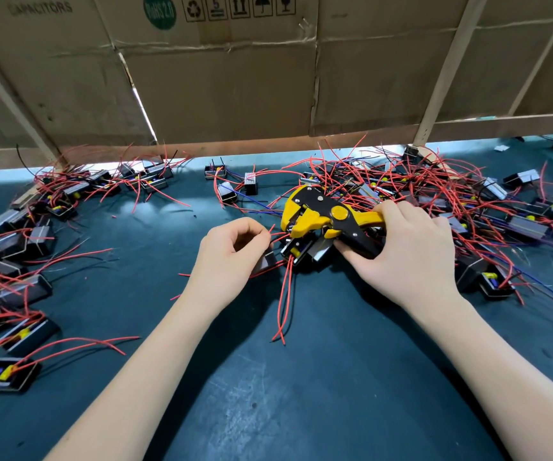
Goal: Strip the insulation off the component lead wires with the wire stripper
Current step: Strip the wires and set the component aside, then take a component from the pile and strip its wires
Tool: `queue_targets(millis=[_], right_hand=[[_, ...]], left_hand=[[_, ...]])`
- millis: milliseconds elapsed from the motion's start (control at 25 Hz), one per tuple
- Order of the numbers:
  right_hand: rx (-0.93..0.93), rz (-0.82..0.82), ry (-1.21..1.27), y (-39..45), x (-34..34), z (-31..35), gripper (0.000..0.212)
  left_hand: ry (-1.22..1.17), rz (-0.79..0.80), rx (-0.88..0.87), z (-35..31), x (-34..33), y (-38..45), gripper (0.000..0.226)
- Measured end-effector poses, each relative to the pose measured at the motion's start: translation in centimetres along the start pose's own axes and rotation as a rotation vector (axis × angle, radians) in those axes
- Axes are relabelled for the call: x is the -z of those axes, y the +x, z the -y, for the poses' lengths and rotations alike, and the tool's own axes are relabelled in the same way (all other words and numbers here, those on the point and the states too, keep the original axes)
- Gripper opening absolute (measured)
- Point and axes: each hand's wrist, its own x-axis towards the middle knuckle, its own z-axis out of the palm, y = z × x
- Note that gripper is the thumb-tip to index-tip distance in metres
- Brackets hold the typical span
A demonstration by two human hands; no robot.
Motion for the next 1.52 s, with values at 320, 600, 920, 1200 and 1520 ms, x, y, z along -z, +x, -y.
queue_targets(millis=[320, 600, 920, 1200, 1520], right_hand=[[0.020, 0.020, 0.005, 0.0, 0.3, 0.2, 0.061], [0.010, -0.033, 0.012, 0.0, 1.2, 0.5, 0.044], [-0.043, 0.018, 0.032, 0.2, 0.0, -0.1, 0.062], [-0.143, -0.021, 0.205, 0.6, 0.5, -0.3, 0.059], [-0.145, -0.021, 0.242, 0.5, 0.9, -0.5, 0.059]], left_hand=[[0.034, -0.069, 0.046, 0.2, -0.6, -0.1, 0.023], [0.038, -0.064, 0.046, 0.1, -0.7, -0.2, 0.024], [0.164, -0.246, -0.156, -0.3, 0.2, -0.2, 0.016], [0.147, 0.098, -0.174, 0.4, -0.2, -0.2, 0.044], [1.006, -0.677, 0.316, 4.3, 11.7, 2.3, 0.058]])
